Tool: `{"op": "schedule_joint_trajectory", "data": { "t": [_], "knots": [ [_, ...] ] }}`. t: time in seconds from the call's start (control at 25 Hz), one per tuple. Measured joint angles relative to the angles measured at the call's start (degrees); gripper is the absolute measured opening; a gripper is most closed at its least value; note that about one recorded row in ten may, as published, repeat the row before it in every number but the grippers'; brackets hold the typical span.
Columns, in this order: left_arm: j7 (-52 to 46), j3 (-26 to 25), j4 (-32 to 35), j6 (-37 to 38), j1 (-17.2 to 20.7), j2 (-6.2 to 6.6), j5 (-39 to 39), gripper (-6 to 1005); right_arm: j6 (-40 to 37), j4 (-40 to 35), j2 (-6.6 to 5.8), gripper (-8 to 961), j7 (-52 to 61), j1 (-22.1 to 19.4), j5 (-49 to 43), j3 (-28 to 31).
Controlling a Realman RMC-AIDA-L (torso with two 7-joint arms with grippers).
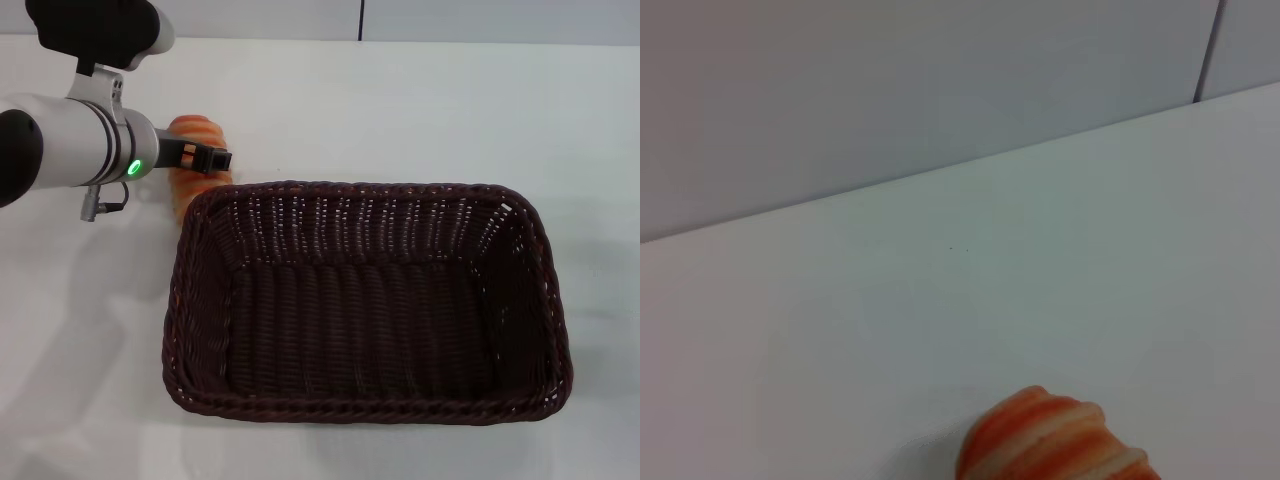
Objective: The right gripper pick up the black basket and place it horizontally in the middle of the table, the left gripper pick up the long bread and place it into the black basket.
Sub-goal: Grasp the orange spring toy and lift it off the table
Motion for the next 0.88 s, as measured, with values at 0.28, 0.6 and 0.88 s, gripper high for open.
{"op": "schedule_joint_trajectory", "data": {
  "t": [0.28,0.6,0.88],
  "knots": [
    [-0.32,-0.03,2.06,-0.17,-0.95,0.02,0.01,713,0.0,-0.02,-0.03,824,-0.01,-0.07,-0.08,-0.04],
    [1.15,-0.19,2.77,-5.83,-3.31,0.39,0.02,710,0.14,-0.01,-0.03,824,-0.01,-0.11,-0.11,0.05],
    [7.31,0.47,-4.4,-6.6,-0.73,0.25,-0.09,577,0.51,0.21,-0.03,825,-0.01,-0.28,-0.11,0.15]
  ]
}}
